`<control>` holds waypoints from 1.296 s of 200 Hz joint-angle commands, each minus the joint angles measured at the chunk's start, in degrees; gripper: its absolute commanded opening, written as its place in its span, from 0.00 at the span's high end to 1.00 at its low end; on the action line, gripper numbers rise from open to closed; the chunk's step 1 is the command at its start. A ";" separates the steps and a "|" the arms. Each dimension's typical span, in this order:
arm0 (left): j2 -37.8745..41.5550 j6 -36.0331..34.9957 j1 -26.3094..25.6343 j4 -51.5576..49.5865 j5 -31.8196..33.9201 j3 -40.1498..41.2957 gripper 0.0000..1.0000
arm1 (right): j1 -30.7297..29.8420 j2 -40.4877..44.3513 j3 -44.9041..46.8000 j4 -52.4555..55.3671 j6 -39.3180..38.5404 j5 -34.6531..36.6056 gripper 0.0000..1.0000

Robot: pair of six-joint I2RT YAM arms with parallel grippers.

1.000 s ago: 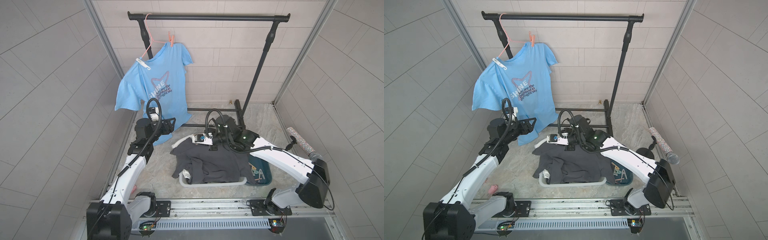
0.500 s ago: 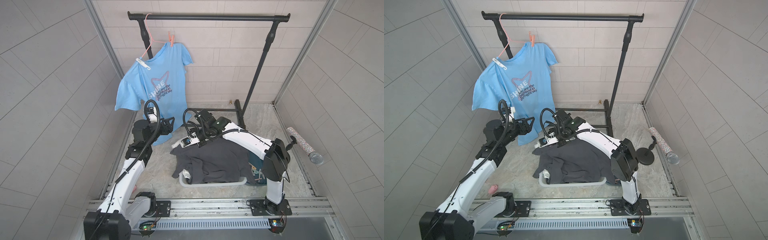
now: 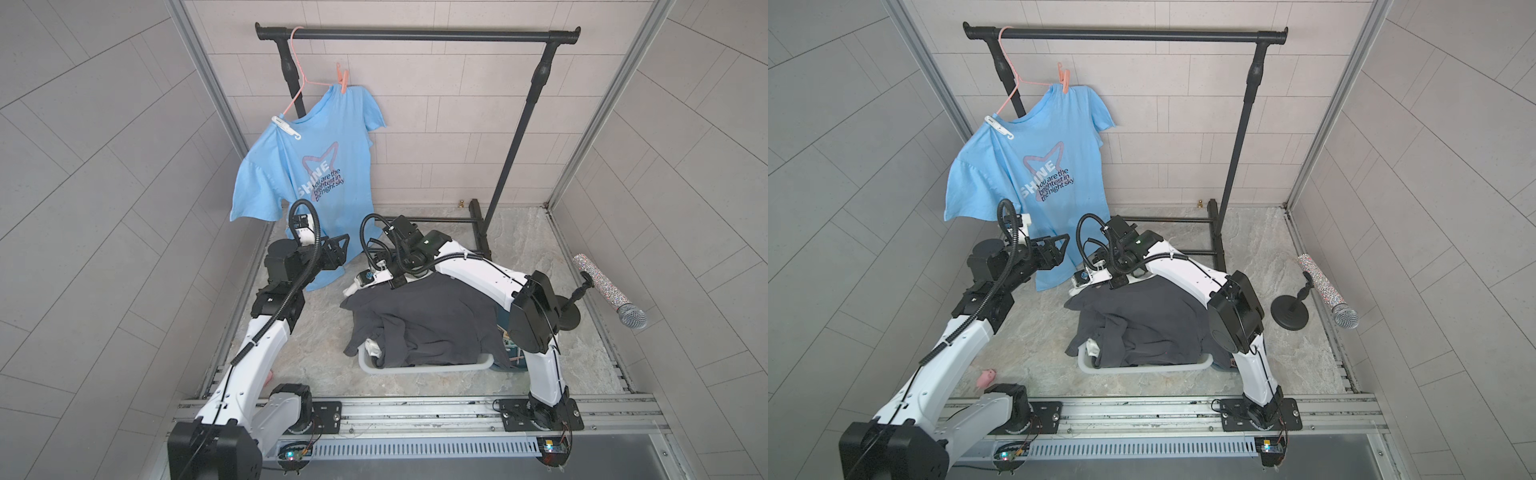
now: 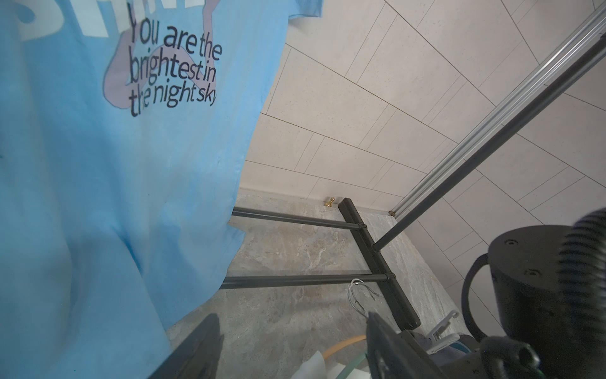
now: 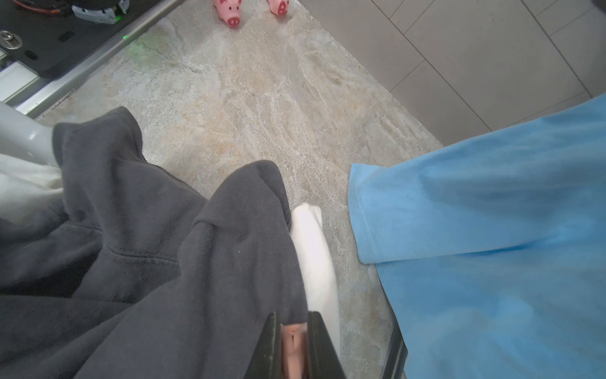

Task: Use clothespins to secure the t-shirt on both sides of the hanger
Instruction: Clamp the T-shirt on the hanger, then pick up the hanger from the basket.

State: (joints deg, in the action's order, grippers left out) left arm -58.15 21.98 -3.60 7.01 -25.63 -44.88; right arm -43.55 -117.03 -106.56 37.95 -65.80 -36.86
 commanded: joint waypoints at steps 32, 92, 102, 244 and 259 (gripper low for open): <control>0.08 -1.41 0.39 1.43 -0.74 0.32 0.27 | -0.57 -2.47 -1.67 4.20 0.59 6.49 1.00; 0.27 -1.87 0.37 1.22 -0.61 0.32 0.27 | -1.09 -1.08 -0.52 2.89 3.35 6.07 0.71; 0.36 -2.06 0.35 1.09 -0.44 0.30 0.27 | -1.19 -0.17 -0.08 2.89 3.40 5.77 0.62; 0.19 1.49 -0.43 4.46 -3.59 0.81 0.28 | 2.81 36.26 27.95 -17.08 66.06 44.44 0.00; 0.01 1.57 -0.63 3.86 -3.36 0.66 0.28 | 3.81 34.85 26.32 -8.75 64.63 43.98 0.00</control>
State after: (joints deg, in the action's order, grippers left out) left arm -58.24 23.24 -3.81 9.69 -28.34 -44.42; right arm -40.77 -80.12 -80.12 16.27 -8.01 -1.39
